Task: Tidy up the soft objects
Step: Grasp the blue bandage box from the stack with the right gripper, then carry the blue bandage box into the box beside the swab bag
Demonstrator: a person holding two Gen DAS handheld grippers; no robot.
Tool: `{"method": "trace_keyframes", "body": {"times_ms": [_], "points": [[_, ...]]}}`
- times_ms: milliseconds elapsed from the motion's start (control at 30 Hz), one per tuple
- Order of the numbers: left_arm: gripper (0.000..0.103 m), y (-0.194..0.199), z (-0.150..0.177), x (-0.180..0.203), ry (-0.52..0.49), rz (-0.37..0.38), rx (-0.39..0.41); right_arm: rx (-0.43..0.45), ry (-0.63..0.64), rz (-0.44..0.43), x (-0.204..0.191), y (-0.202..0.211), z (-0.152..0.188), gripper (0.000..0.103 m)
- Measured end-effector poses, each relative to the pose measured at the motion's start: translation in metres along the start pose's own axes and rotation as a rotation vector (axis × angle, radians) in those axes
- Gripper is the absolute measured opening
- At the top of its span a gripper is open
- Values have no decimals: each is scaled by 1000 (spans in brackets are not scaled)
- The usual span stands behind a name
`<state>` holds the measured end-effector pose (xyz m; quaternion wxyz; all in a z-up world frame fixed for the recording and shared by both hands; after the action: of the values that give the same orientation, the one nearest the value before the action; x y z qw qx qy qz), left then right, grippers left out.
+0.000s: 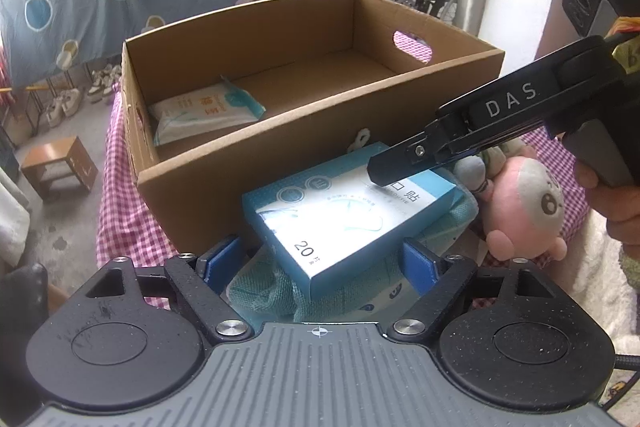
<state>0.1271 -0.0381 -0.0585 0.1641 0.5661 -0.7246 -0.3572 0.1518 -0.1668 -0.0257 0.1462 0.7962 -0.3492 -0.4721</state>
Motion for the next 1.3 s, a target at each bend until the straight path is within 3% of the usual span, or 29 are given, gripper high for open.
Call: {"method": "trace_keyframes", "body": {"times_ms": [633,900,1300], "points": [[79,8,-3,12,13,18,18,-2,71,41,-20,6,3,54],[79,26,-8,10,32,22,69,38,94,38,-36,22,0,55],[79,58,-36,3,47,14,211,163,184,30,-69,56,-26,55]]}}
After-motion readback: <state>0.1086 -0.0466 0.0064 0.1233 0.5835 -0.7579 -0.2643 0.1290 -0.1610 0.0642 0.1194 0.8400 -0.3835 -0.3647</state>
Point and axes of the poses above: each gripper's, at about its wrist camera, not at the fingertips, and y roughly against the way its jaws point, x to its right, z to its underside, the point moved 5 cm from there along -y, roughly the way its jaws point, and after that the axes turned 14 degrees about -z, right-handed, at the moved point
